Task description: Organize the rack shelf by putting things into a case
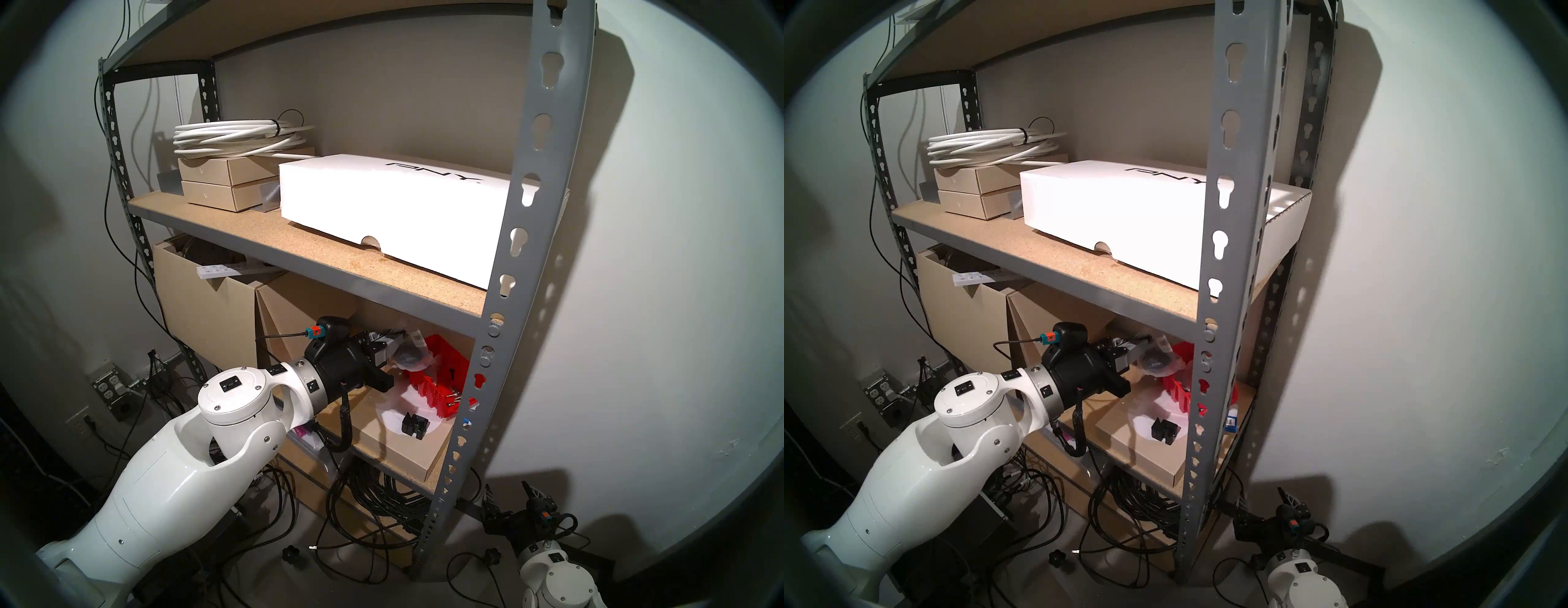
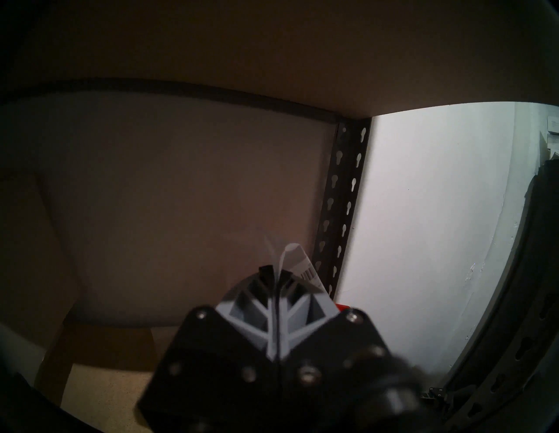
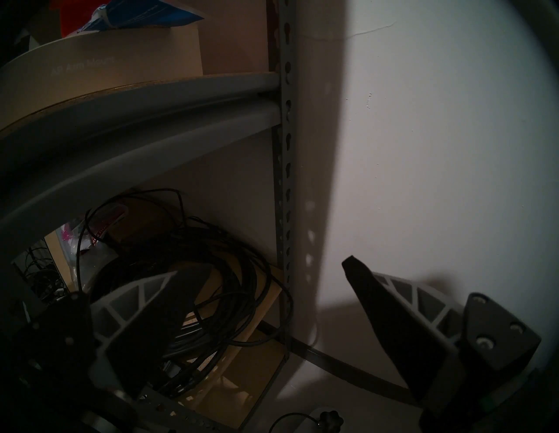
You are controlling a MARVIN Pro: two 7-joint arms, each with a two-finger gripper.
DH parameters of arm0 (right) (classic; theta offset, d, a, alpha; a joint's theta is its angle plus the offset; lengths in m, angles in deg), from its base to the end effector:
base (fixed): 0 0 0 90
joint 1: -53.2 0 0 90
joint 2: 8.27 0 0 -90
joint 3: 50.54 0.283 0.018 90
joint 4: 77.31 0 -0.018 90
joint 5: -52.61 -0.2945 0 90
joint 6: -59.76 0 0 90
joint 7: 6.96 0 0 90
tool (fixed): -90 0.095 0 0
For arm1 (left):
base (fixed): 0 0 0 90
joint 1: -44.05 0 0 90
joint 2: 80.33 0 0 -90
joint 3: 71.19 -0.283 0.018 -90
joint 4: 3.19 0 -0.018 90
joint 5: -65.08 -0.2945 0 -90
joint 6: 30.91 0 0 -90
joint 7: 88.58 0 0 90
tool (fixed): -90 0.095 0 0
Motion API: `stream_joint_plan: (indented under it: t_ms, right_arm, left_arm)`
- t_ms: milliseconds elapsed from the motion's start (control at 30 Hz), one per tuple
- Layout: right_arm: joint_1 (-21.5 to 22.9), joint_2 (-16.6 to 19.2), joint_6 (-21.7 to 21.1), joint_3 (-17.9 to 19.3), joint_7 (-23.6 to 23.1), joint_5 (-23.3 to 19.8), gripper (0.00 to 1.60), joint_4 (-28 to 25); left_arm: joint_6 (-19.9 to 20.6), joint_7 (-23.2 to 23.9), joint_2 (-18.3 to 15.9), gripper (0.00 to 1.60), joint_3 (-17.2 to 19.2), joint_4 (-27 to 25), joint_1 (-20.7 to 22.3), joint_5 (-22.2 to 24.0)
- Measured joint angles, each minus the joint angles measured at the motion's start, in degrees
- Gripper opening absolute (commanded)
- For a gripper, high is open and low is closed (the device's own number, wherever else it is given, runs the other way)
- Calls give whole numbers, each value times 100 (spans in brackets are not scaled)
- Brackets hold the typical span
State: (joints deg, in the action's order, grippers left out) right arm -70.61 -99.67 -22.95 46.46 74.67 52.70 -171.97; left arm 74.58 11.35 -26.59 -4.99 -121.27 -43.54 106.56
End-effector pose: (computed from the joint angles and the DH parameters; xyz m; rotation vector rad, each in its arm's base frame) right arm 0.1916 -0.0293 -0.4393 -2.5903 -0.0227 -1.7484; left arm 0.3348 -0.0677 -0.1905 1.7899 -0.6476 1.6229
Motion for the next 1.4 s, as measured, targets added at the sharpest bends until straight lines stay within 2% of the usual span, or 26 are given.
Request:
stream_joint_plan:
  t_ms: [400,967,1400]
  right_arm:
    - [0,0,0,0,0,0,160,0]
    - [0,0,0,0,0,0,160,1]
    - [0,0,0,0,0,0,160,1]
  left_arm:
    - [-24,-209,425,0,-523,683,420,-318]
    - [-48,-138,885,0,-740,1192,990,-385]
    - [-144,-41,1146,0,-1059,1715,1207,-551]
